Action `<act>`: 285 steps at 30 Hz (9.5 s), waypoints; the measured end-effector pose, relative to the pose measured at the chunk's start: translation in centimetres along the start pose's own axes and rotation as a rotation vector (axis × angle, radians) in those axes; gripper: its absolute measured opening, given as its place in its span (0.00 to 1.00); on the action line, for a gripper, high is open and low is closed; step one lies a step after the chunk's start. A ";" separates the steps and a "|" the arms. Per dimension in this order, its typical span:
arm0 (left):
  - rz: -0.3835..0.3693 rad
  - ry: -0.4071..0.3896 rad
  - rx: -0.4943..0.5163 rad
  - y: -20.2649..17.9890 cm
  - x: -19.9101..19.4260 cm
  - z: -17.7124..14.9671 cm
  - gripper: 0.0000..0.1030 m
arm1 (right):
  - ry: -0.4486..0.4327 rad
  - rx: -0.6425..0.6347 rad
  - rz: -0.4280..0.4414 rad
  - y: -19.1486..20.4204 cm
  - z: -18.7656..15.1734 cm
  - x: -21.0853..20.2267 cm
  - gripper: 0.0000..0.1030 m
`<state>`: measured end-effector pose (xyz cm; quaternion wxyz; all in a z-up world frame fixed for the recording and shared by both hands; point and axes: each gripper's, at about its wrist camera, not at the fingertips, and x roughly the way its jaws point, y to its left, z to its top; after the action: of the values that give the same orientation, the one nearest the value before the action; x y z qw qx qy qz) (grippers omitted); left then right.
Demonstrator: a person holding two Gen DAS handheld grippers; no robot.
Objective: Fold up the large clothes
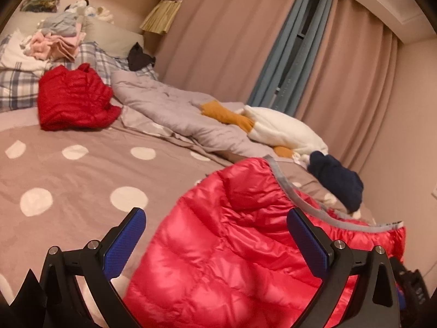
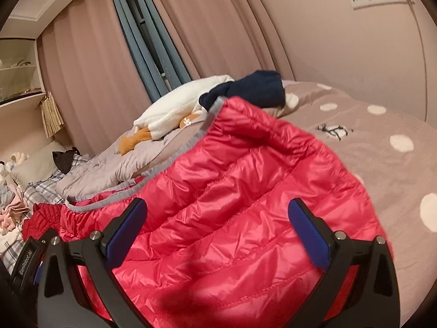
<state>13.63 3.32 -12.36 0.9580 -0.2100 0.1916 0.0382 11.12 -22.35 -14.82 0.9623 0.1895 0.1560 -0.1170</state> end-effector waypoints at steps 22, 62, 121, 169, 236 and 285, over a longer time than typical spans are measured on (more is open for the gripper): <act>0.026 0.288 0.041 -0.2 8.3 -4.7 0.99 | 0.167 -0.070 -0.212 -0.5 -4.1 8.2 1.00; 0.035 0.248 0.085 -0.7 9.2 -5.2 0.99 | 0.154 -0.167 -0.318 -0.1 -4.9 9.8 1.00; -0.008 0.372 -0.312 3.8 5.4 -6.3 0.48 | 0.236 0.213 -0.083 -10.0 -6.2 5.1 0.85; -0.499 0.396 0.398 -11.9 2.4 -9.0 0.81 | 0.240 0.153 0.031 -7.7 -2.9 0.3 0.84; -0.329 0.432 -0.105 -0.6 9.0 -4.4 0.84 | 0.366 0.059 0.219 -1.7 3.0 8.9 0.38; -0.142 0.328 0.229 -5.0 10.6 -7.3 0.87 | 0.249 0.045 -0.136 -5.4 -1.5 8.1 0.55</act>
<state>21.60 -4.36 -20.65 0.9318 -0.1162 0.3330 -0.0860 16.73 -27.96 -20.70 0.9209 0.2129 0.2840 -0.1611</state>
